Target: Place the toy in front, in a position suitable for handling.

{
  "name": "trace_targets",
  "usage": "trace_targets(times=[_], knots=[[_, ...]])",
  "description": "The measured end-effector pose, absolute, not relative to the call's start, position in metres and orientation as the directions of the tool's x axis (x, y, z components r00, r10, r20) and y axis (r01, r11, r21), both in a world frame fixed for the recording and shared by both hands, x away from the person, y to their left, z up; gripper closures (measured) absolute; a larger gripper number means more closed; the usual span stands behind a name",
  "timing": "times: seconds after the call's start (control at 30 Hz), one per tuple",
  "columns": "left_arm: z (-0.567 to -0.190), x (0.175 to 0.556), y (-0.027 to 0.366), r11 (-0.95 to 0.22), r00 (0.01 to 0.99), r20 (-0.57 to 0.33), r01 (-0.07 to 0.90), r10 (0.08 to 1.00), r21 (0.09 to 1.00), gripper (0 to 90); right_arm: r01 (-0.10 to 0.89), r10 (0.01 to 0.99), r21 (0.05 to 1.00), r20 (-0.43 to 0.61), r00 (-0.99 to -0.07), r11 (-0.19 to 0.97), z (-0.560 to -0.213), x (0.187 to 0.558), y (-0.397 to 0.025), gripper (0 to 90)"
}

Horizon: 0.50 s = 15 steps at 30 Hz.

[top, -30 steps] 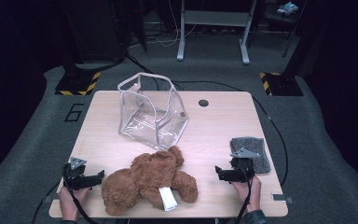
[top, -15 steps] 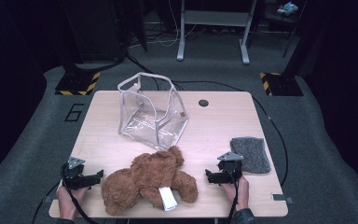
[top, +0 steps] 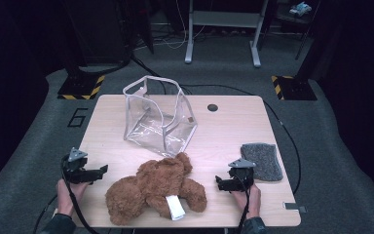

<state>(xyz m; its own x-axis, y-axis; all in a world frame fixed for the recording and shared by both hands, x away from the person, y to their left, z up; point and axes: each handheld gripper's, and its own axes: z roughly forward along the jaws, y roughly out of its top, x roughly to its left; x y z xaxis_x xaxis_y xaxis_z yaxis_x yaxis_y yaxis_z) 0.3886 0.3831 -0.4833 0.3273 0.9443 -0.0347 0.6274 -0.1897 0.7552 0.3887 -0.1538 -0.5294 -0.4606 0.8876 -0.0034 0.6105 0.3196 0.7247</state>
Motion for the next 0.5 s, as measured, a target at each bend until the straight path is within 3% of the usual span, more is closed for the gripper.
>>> trace_targets(times=[0.5], knots=[[-0.442,0.430,0.371,-0.213,0.371,-0.035,0.604,0.928,0.768,8.0,0.614,0.891,0.727,0.005,-0.453,0.308,-0.529,0.389,-0.153,5.5]])
